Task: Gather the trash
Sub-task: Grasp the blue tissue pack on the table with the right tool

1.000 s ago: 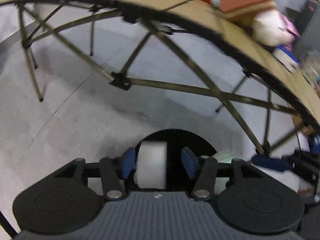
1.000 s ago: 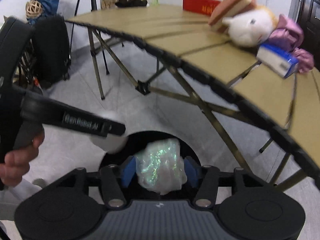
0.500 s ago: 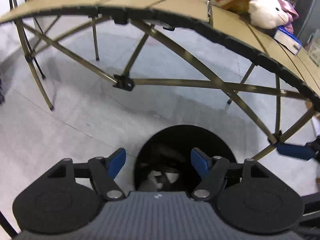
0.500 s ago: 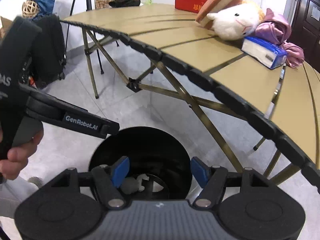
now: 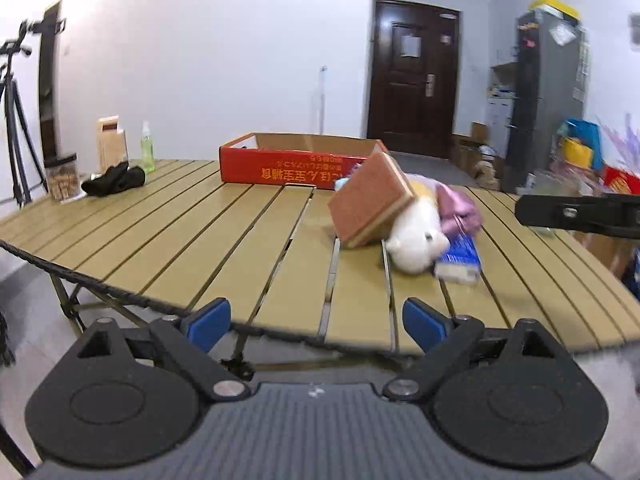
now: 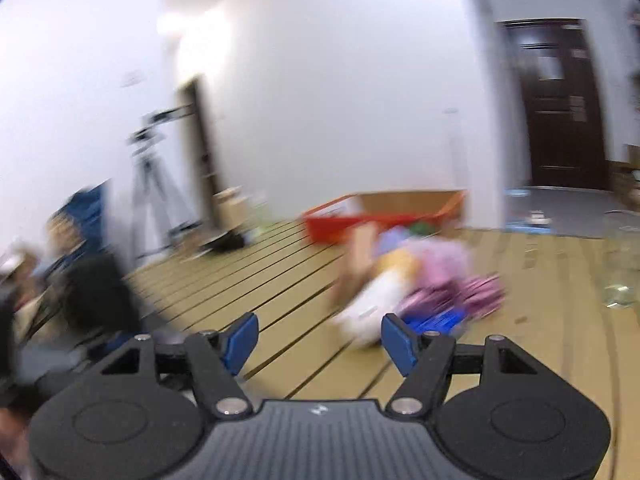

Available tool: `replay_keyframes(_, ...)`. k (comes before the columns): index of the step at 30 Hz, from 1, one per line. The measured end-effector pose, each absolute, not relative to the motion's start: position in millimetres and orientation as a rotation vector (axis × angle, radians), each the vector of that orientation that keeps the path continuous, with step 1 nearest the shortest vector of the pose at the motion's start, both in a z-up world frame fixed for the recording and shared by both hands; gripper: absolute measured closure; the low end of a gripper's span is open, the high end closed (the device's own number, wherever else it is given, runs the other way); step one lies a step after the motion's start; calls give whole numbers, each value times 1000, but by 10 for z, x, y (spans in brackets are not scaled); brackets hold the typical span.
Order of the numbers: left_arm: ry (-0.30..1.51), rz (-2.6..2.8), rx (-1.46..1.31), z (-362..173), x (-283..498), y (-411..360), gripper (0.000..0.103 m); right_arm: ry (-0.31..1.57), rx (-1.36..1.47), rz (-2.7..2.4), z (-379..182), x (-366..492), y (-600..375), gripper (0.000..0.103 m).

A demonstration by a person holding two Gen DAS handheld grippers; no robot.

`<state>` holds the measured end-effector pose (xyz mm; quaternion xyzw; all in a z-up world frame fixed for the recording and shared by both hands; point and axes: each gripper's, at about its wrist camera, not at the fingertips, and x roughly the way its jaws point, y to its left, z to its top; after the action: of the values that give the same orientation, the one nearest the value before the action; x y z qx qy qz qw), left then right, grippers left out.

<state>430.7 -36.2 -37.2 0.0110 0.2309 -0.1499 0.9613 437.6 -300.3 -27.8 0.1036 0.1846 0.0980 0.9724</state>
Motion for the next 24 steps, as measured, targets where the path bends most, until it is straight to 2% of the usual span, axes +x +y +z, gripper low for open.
replay_keyframes(5, 509, -317, -83, -366, 4750, -666, 10, 514, 258, 83, -628, 5247, -3345, 37)
replay_keyframes(6, 529, -337, -115, -402, 4801, -700, 11, 546, 291, 73, -728, 5355, -3403, 41)
replay_keyframes(7, 552, -354, -133, -450, 4837, -753, 16, 572, 330, 70, -830, 5423, -3479, 48)
replay_keyframes(8, 570, -368, -139, -492, 4881, -804, 19, 581, 379, 80, -896, 5468, -3555, 50)
replay_keyframes(10, 591, -383, -154, -572, 4927, -903, 30, 573, 461, 96, -962, 5568, -3680, 50)
replay_keyframes(12, 628, -399, -186, -654, 4979, -971, 33, 569, 505, 104, -1033, 5638, -3738, 49)
replay_keyframes(15, 647, -420, -219, -739, 4990, -1044, 37, 569, 577, 140, -1119, 5678, -3755, 58)
replay_keyframes(17, 654, -423, -224, -769, 4990, -1075, 45, 593, 544, 157, -1121, 5651, -3701, 73)
replay_keyframes(18, 660, -424, -226, -787, 4988, -1078, 50, 610, 508, 152, -1088, 5571, -3649, 84)
replay_keyframes(21, 663, -414, -240, -823, 4963, -1028, 56, 647, 462, 168, -997, 5269, -3555, 84)
replay_keyframes(24, 669, -413, -289, -807, 5000, -973, 57, 639, 372, 239, -896, 4949, -3420, 87)
